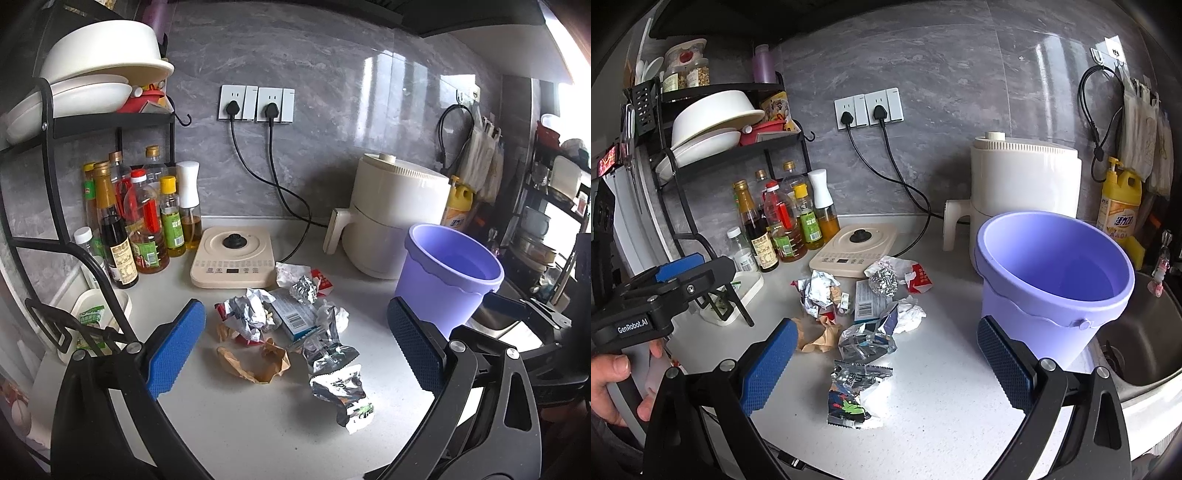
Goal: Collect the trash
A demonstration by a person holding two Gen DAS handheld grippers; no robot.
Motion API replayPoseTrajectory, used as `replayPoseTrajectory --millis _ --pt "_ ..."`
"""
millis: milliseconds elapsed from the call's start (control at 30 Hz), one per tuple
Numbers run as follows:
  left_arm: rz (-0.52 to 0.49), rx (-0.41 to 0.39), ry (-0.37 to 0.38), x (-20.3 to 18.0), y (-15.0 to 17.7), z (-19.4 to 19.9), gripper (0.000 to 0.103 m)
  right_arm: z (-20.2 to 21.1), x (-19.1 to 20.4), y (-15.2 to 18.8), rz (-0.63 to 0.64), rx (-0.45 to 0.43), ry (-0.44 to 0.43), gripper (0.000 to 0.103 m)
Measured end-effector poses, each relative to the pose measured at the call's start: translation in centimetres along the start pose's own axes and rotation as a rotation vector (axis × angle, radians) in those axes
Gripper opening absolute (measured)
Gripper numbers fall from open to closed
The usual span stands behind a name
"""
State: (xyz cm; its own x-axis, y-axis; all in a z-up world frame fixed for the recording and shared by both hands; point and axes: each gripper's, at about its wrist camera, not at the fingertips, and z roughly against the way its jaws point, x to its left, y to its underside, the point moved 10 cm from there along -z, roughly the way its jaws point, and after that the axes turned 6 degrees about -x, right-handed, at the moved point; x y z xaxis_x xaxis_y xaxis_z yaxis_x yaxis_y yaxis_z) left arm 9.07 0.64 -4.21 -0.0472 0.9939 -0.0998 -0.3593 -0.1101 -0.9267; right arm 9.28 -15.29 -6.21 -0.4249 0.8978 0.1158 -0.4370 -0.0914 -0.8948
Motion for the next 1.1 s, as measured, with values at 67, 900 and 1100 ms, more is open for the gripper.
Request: replayPoseTrajectory --millis 67,900,1100 --pt "0.0 0.0 0.0 -0.01 0.01 0.01 0.098 0.0 -0.01 -0.03 0.0 0.0 0.001 0.095" --pt "0.003 0.014 -0.025 0.23 0.48 0.23 0.098 0.46 -0.27 0.26 -0.019 0.004 0.007 0.095" --pt "0.0 0.015 -0.027 0.33 0.52 0.22 0.098 0.21 -0.54 0.31 -0.045 0.009 0.008 0.095"
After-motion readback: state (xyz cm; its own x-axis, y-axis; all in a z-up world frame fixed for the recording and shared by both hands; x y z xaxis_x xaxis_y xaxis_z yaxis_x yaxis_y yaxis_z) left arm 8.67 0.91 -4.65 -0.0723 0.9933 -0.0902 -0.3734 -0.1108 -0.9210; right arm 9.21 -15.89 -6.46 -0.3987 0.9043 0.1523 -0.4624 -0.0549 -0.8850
